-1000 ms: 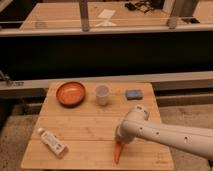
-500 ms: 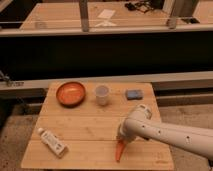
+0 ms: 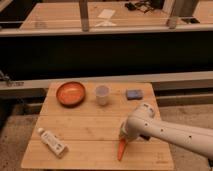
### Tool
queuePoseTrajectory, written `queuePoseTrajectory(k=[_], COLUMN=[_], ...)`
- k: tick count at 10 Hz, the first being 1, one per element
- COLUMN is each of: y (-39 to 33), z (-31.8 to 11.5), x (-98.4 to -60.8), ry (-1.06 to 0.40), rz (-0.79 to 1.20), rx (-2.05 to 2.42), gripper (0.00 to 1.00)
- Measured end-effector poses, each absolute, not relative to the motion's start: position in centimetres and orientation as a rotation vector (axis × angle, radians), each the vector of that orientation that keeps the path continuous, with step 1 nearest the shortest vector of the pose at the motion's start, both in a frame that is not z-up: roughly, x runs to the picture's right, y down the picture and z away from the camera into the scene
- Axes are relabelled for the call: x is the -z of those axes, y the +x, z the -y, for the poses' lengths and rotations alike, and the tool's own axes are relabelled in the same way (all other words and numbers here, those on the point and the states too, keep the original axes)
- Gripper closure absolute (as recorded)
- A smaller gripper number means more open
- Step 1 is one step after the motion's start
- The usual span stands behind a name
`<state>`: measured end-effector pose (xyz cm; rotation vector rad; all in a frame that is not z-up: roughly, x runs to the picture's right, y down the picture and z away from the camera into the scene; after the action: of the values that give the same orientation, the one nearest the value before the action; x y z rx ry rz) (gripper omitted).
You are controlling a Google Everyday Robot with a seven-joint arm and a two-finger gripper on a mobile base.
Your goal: Drag the pepper across the table
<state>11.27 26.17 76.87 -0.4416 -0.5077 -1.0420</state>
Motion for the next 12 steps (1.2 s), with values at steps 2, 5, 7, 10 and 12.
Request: queuePoseTrajectory(k=[2, 5, 7, 10, 12], y=[12.0, 13.2, 13.3, 13.8, 14.3], z=[-26.1, -25.9, -26.1, -26.1, -26.3], x=[-76.8, -76.8, -76.7, -76.5, -76.3], ry=[-0.444, -0.448, -0.448, -0.451, -0.454], rz=[0.502, 0.495, 0.494, 0.487, 0.482], rx=[1.029, 1.012, 1.010, 0.994, 0.986], gripper=[0.86, 0.86, 0.86, 0.90, 0.92])
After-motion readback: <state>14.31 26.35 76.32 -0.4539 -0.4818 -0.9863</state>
